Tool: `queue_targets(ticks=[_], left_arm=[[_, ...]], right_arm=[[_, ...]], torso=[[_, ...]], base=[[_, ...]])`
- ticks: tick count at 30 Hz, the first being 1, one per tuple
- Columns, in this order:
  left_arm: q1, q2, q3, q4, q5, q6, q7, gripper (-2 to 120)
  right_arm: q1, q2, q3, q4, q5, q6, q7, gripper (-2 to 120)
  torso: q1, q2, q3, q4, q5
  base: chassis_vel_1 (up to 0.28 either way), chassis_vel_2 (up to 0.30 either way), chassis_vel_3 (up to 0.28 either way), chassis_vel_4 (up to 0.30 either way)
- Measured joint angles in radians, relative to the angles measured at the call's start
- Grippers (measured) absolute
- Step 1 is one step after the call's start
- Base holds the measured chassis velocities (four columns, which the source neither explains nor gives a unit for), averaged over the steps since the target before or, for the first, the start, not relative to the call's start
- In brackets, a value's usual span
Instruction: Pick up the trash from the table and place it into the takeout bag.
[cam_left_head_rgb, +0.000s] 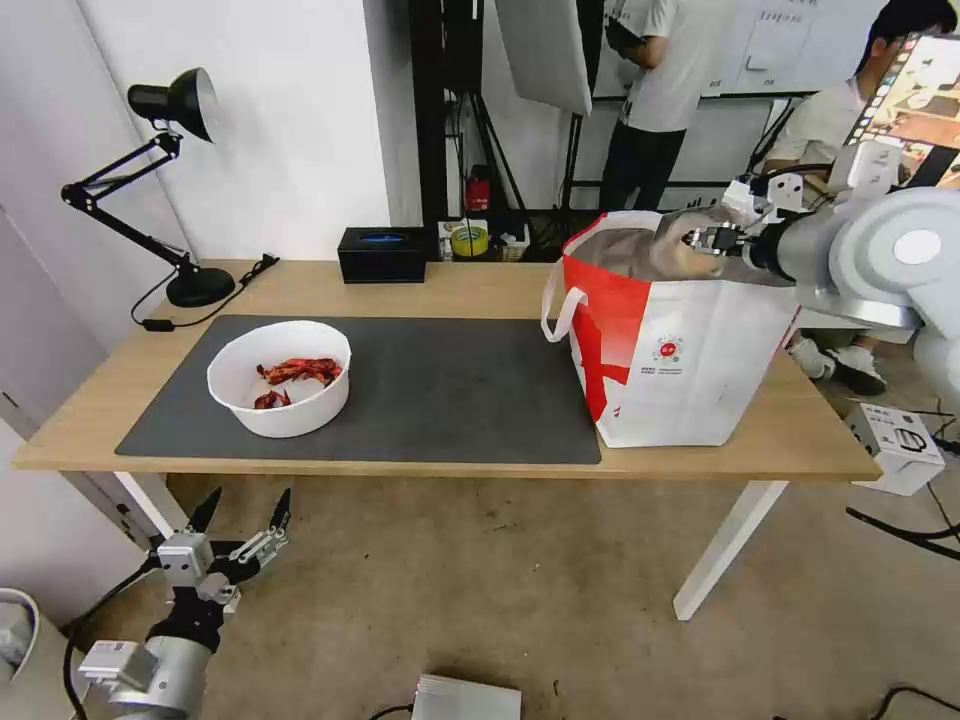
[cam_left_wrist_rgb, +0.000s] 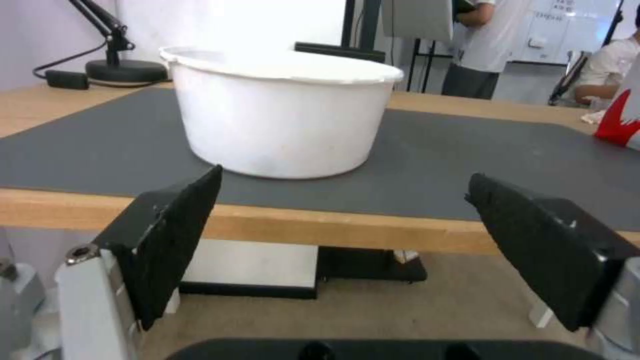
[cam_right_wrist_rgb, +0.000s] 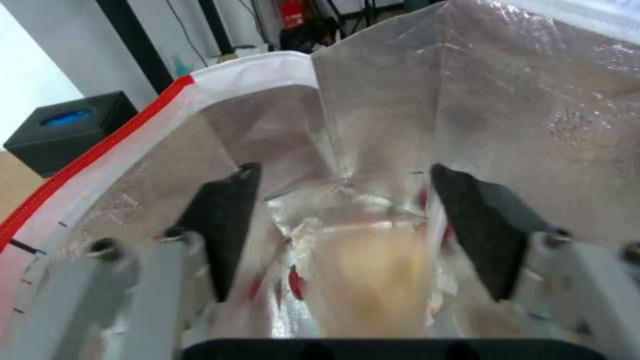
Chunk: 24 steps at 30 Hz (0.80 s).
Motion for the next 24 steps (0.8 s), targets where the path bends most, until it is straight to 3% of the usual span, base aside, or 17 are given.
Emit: queue_targets(ticks=[6, 9, 10, 13, 24], left_arm=[[0.001, -0.003, 0.006, -0.007, 0.001, 0.000, 0.000, 100], [0.004, -0.008, 0.008, -0.015, 0.004, 0.000, 0.000, 100], [0.004, -0.008, 0.008, -0.015, 0.004, 0.000, 0.000, 100], [0.006, -0.012, 0.005, -0.018, 0.006, 0.001, 0.000, 100], [0.016, -0.036, -0.023, -0.027, 0.011, -0.002, 0.000, 100]], right_arm=[[-0.016, -0.005, 0.017, 0.010, -0.024, 0.020, -0.019, 91], [-0.103, -0.010, 0.067, 0.057, -0.194, 0.179, -0.171, 100], [-0.103, -0.010, 0.067, 0.057, -0.194, 0.179, -0.171, 100], [-0.245, -0.033, 0.129, 0.140, -0.383, 0.370, -0.330, 100], [-0.508, -0.032, 0.186, 0.312, -0.717, 0.641, -0.442, 100]], torso=[[0.000, 0.000, 0.000, 0.0000, 0.0000], [0.000, 0.000, 0.000, 0.0001, 0.0000], [0.000, 0.000, 0.000, 0.0001, 0.0000], [0.000, 0.000, 0.000, 0.0001, 0.0000], [0.000, 0.000, 0.000, -0.0002, -0.0001]], base=[[0.000, 0.000, 0.000, 0.000], [0.000, 0.000, 0.000, 0.000], [0.000, 0.000, 0.000, 0.000], [0.000, 0.000, 0.000, 0.000], [0.000, 0.000, 0.000, 0.000]])
